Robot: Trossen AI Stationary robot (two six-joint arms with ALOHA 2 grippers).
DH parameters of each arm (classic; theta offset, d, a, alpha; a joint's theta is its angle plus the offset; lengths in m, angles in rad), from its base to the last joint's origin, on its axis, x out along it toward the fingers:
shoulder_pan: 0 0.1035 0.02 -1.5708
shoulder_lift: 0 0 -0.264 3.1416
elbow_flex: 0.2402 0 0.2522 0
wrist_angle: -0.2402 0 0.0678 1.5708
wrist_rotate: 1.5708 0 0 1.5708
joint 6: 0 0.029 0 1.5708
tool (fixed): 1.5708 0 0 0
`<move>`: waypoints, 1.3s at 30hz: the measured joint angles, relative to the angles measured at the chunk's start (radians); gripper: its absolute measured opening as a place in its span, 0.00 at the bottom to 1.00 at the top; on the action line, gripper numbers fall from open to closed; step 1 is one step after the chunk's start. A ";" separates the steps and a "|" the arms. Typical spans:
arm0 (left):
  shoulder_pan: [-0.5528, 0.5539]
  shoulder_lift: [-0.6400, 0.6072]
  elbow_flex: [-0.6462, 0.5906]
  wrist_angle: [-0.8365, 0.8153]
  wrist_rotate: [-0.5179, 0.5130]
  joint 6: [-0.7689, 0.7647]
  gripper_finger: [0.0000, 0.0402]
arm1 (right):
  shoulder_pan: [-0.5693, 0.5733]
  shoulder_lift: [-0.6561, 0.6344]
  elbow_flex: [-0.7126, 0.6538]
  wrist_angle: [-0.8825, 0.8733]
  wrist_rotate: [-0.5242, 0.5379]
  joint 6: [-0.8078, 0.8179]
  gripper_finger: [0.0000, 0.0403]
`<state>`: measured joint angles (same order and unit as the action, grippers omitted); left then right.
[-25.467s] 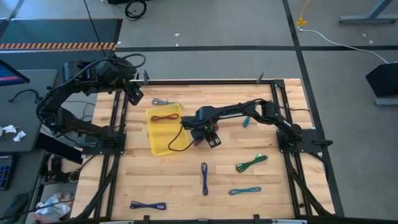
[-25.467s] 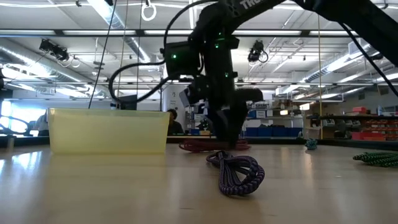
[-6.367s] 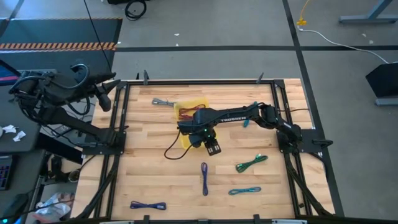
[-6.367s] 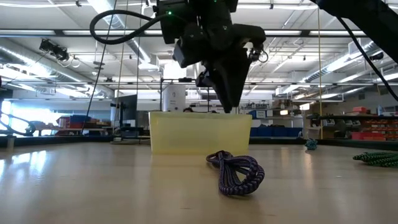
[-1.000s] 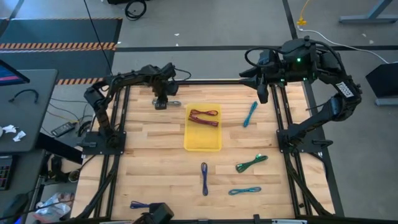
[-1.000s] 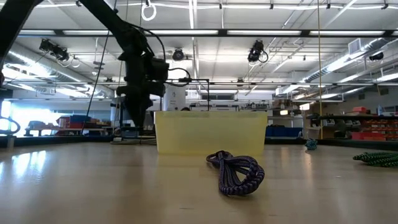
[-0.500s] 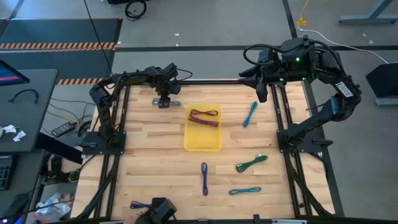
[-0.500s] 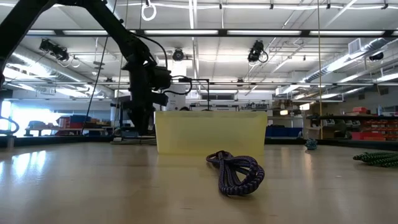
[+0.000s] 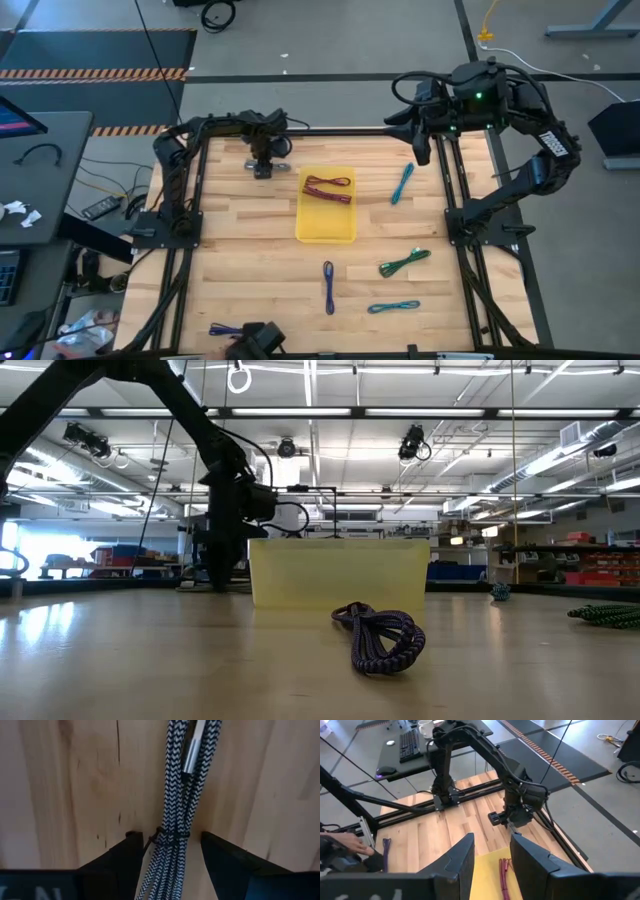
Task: Pick and place USB-C Cables
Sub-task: Put the white charger cable into the yellow bin
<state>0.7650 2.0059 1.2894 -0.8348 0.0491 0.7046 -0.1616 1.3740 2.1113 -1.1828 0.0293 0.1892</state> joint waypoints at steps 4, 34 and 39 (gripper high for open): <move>-0.012 0.023 0.002 -0.009 -0.009 -0.018 0.50 | 0.000 0.000 0.000 0.000 -0.004 0.002 0.32; -0.507 -0.004 0.732 -0.405 -0.006 -0.271 0.05 | 0.000 0.000 0.000 -0.045 -0.025 -0.036 0.32; -0.555 0.033 0.733 -0.375 0.032 -0.265 0.05 | 0.000 0.000 0.000 -0.051 -0.029 -0.062 0.32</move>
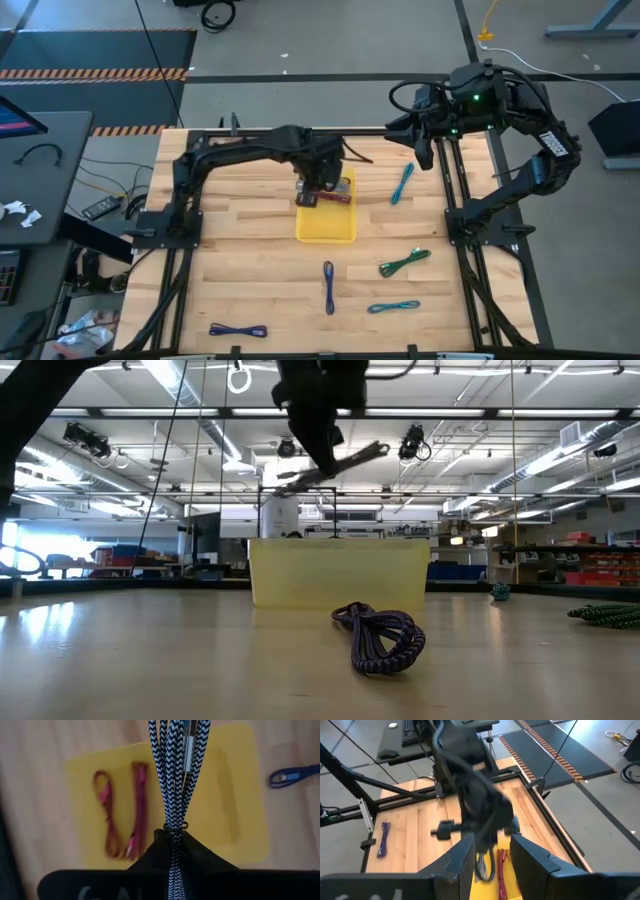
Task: Pick and place USB-C Cables
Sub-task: Put the white charger cable into the yellow bin
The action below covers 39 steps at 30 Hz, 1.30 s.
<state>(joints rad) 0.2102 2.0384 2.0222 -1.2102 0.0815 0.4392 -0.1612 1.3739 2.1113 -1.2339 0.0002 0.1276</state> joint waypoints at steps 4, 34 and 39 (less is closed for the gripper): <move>0.001 0.078 -0.001 0.024 0.039 0.008 0.05 | 0.000 0.000 0.000 0.001 -0.001 -0.004 0.32; 0.160 0.253 0.000 0.157 0.119 0.111 0.05 | 0.000 0.000 0.000 0.018 -0.028 0.010 0.32; 0.155 0.253 0.000 0.138 0.103 0.076 0.05 | 0.000 0.000 0.000 0.029 -0.028 0.010 0.32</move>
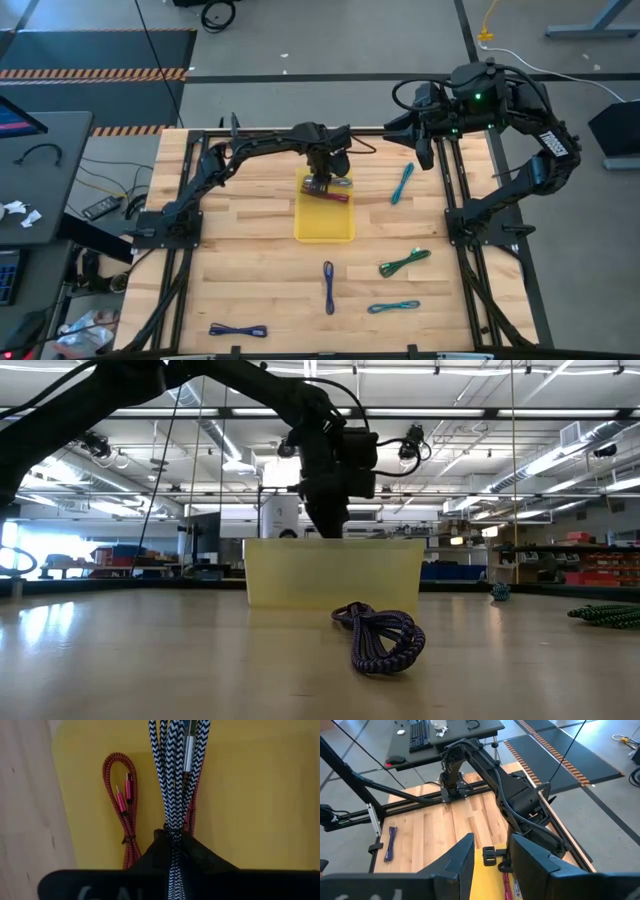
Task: Pick and place USB-C Cables
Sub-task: Put the white charger cable into the yellow bin, then put the green charger cable into the yellow bin
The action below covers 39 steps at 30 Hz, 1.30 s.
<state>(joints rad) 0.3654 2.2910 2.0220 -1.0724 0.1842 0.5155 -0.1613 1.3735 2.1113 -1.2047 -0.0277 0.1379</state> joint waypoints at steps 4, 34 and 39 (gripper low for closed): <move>-0.003 0.014 0.002 -0.004 -0.005 0.017 0.05 | 0.000 0.000 0.000 0.000 0.000 0.000 0.32; -0.020 0.073 0.126 -0.255 -0.090 -0.152 0.48 | 0.044 0.000 0.000 -0.016 -0.010 -0.001 0.32; -0.015 0.055 0.337 -0.417 -0.091 -0.252 0.52 | 0.028 0.000 0.000 -0.109 0.024 -0.008 0.32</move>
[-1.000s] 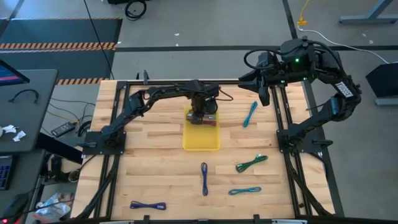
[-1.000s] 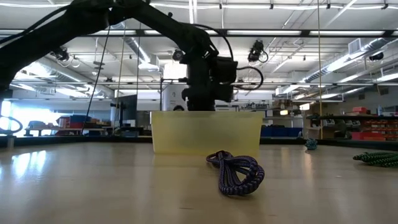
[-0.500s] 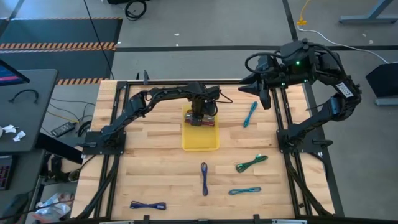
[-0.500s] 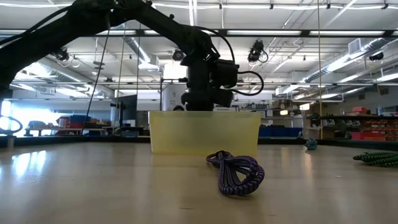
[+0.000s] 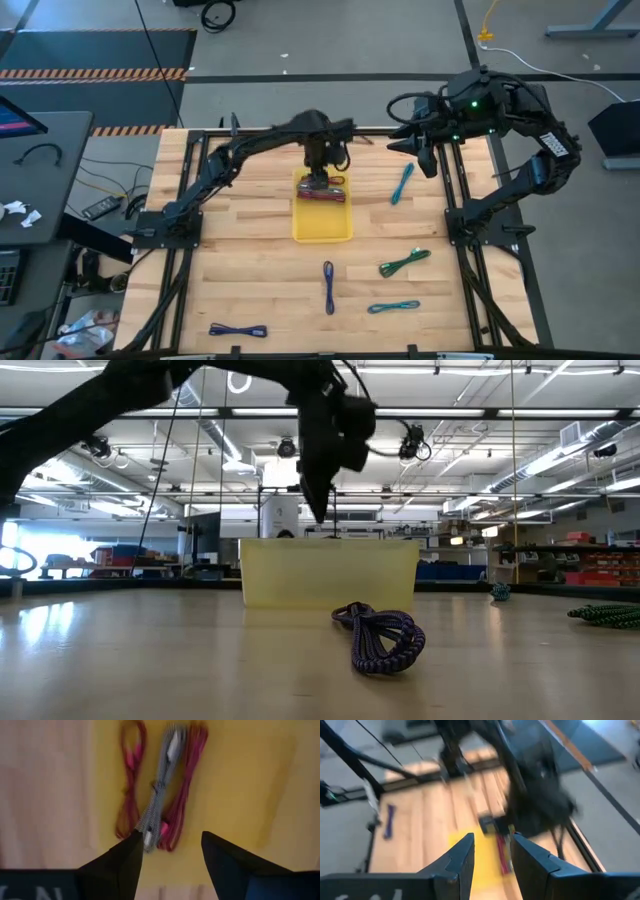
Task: Pick and place USB-C Cables
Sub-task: Put the green charger cable into the yellow bin
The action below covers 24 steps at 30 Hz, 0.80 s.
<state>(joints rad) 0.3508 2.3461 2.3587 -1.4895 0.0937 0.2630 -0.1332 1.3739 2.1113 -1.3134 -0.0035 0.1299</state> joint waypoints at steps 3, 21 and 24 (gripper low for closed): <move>0.000 -0.139 -0.096 0.088 -0.003 -0.023 0.51 | -0.018 0.013 0.001 -0.090 0.025 0.011 0.32; 0.002 -0.699 -0.124 0.190 -0.344 -0.151 0.47 | -0.002 0.149 -0.235 -0.257 -0.196 0.193 0.31; 0.003 -0.735 -0.124 0.189 -0.349 -0.142 0.47 | 0.046 0.134 -0.388 -0.237 -0.199 0.305 0.30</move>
<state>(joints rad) 0.3534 1.6113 2.2349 -1.3006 -0.2554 0.1212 -0.0876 1.5083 1.7238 -1.5504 -0.2020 0.4352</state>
